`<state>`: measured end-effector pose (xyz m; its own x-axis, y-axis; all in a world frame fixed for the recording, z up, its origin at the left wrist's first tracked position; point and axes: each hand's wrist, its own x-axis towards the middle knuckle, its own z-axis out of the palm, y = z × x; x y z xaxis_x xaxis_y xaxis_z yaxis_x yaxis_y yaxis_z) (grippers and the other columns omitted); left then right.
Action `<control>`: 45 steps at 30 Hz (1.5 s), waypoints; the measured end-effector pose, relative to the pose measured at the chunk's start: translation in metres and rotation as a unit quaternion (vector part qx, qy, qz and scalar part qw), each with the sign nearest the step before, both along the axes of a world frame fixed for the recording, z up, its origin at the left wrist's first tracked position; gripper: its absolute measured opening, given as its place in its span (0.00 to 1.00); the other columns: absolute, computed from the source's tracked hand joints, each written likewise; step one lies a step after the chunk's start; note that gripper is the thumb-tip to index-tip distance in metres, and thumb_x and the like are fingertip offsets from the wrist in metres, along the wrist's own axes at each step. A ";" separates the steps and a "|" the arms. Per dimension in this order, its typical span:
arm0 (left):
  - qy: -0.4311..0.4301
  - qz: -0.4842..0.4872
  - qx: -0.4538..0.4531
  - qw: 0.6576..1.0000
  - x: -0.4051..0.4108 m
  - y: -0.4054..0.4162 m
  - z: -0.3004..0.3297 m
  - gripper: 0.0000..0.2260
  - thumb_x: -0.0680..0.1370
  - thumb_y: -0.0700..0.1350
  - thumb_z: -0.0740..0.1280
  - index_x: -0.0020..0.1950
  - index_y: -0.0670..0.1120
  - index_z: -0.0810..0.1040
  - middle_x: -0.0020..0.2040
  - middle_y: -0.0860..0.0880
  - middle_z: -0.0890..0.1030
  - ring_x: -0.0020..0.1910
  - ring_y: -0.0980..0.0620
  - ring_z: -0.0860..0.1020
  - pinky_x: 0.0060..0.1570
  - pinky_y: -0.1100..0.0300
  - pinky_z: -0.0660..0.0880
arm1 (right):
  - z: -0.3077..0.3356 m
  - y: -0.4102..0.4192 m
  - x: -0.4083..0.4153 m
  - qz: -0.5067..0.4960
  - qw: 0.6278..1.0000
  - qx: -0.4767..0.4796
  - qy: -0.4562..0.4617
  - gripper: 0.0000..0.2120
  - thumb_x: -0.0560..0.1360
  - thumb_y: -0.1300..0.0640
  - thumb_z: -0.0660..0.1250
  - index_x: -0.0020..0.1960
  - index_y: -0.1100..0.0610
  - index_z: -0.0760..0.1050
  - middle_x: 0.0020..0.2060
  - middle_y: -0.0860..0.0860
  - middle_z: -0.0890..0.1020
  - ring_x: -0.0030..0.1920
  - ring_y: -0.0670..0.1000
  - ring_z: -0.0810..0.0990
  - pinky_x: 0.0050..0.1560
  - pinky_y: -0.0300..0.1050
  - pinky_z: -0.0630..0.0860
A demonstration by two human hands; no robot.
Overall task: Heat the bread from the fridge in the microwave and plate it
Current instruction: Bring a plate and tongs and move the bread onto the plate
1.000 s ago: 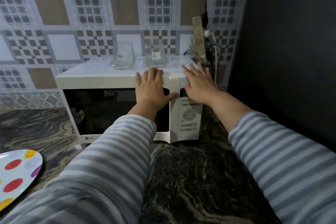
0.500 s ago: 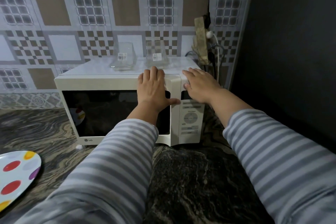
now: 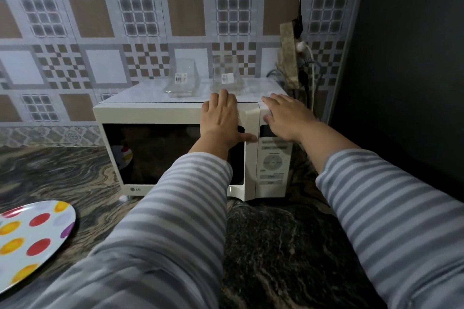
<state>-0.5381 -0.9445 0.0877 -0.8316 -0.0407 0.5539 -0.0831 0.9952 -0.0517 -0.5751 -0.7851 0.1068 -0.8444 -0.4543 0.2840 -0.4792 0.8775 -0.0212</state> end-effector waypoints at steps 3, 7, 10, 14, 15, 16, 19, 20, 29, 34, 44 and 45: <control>-0.003 -0.003 -0.004 1.000 0.001 -0.001 0.001 0.48 0.60 0.73 0.70 0.70 0.44 0.63 0.64 0.47 0.65 0.65 0.47 0.64 0.66 0.52 0.63 | -0.001 0.000 -0.001 -0.002 1.000 0.001 0.002 0.27 0.82 0.50 0.52 0.78 0.54 0.49 0.78 0.54 0.51 0.78 0.54 0.49 0.76 0.51 0.49; 0.002 -0.006 -0.013 1.000 -0.002 -0.001 0.002 0.47 0.60 0.73 0.70 0.69 0.45 0.64 0.63 0.48 0.66 0.64 0.47 0.65 0.65 0.53 0.64 | 0.000 -0.001 0.000 -0.011 1.000 0.002 0.004 0.27 0.82 0.50 0.52 0.78 0.54 0.49 0.78 0.53 0.51 0.78 0.53 0.49 0.76 0.51 0.49; 0.000 -0.017 -0.017 1.000 0.002 -0.004 0.002 0.48 0.59 0.74 0.70 0.68 0.45 0.65 0.62 0.48 0.66 0.63 0.47 0.65 0.64 0.54 0.64 | 0.000 -0.002 0.002 -0.014 1.000 0.006 -0.004 0.27 0.82 0.50 0.52 0.78 0.54 0.49 0.78 0.53 0.51 0.78 0.53 0.49 0.76 0.51 0.49; 0.012 -0.068 0.007 0.998 0.021 -0.011 -0.002 0.48 0.59 0.73 0.71 0.69 0.45 0.64 0.63 0.48 0.65 0.63 0.47 0.65 0.65 0.54 0.63 | 0.004 -0.003 0.007 -0.013 1.000 0.008 -0.015 0.27 0.83 0.51 0.52 0.79 0.54 0.48 0.78 0.53 0.50 0.78 0.54 0.48 0.76 0.50 0.49; 0.014 -0.074 0.011 0.997 0.026 -0.011 -0.003 0.48 0.60 0.72 0.71 0.69 0.45 0.63 0.63 0.48 0.65 0.63 0.47 0.64 0.66 0.54 0.63 | 0.005 -0.003 0.009 -0.015 1.000 0.008 -0.018 0.27 0.82 0.51 0.52 0.79 0.54 0.48 0.78 0.53 0.50 0.78 0.54 0.48 0.76 0.50 0.49; 0.011 -0.078 0.013 0.997 0.029 -0.011 -0.003 0.48 0.61 0.72 0.71 0.70 0.45 0.62 0.64 0.48 0.64 0.64 0.47 0.64 0.66 0.54 0.62 | 0.006 -0.004 0.010 -0.017 1.000 0.010 -0.024 0.28 0.82 0.51 0.53 0.79 0.54 0.48 0.78 0.54 0.50 0.78 0.54 0.48 0.76 0.50 0.49; 0.011 -0.103 0.032 0.994 0.038 -0.015 -0.002 0.40 0.70 0.70 0.64 0.72 0.45 0.62 0.66 0.48 0.65 0.66 0.47 0.64 0.68 0.54 0.60 | 0.013 -0.007 0.013 -0.030 0.998 0.009 -0.055 0.28 0.81 0.54 0.52 0.79 0.54 0.48 0.78 0.55 0.50 0.77 0.55 0.49 0.76 0.52 0.49; 0.017 -0.108 0.048 0.993 0.040 -0.020 -0.002 0.36 0.74 0.69 0.59 0.72 0.45 0.62 0.67 0.48 0.65 0.67 0.48 0.64 0.70 0.54 0.59 | 0.016 -0.009 0.014 -0.032 0.997 -0.010 -0.067 0.27 0.81 0.55 0.51 0.78 0.54 0.50 0.78 0.55 0.52 0.77 0.55 0.51 0.76 0.53 0.50; -0.041 0.040 0.102 0.993 0.055 -0.086 -0.014 0.29 0.80 0.64 0.42 0.78 0.52 0.51 0.79 0.52 0.50 0.78 0.53 0.42 0.74 0.38 0.41 | -0.001 -0.052 0.035 0.036 0.995 -0.093 -0.029 0.24 0.83 0.48 0.42 0.78 0.52 0.55 0.78 0.48 0.51 0.78 0.49 0.44 0.74 0.59 0.39; -0.044 0.036 0.123 0.991 0.060 -0.085 -0.016 0.31 0.79 0.65 0.42 0.78 0.52 0.51 0.79 0.53 0.49 0.78 0.54 0.40 0.72 0.35 0.40 | -0.007 -0.056 0.050 0.001 0.997 -0.080 -0.005 0.24 0.83 0.48 0.41 0.78 0.53 0.53 0.78 0.47 0.52 0.78 0.48 0.45 0.74 0.59 0.38; -0.079 -0.037 0.107 0.990 0.115 -0.109 -0.009 0.32 0.79 0.65 0.41 0.79 0.51 0.48 0.80 0.53 0.46 0.78 0.54 0.39 0.72 0.35 0.38 | -0.008 -0.079 0.140 -0.096 0.992 -0.083 0.000 0.26 0.83 0.47 0.40 0.78 0.55 0.53 0.78 0.48 0.54 0.78 0.49 0.47 0.75 0.59 0.41; -0.082 -0.045 0.105 0.990 0.122 -0.113 -0.009 0.32 0.79 0.65 0.41 0.79 0.51 0.48 0.80 0.53 0.46 0.78 0.54 0.39 0.72 0.36 0.39 | -0.008 -0.084 0.153 -0.107 0.991 -0.080 0.001 0.26 0.83 0.47 0.40 0.78 0.55 0.53 0.78 0.48 0.54 0.78 0.49 0.47 0.75 0.59 0.41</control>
<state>-0.4158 -1.0572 0.0791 -0.9154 -0.0631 0.3976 -0.0018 0.9883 0.1525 -0.4220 -0.8694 0.0985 -0.9158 -0.2137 0.3402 -0.2824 0.9447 -0.1666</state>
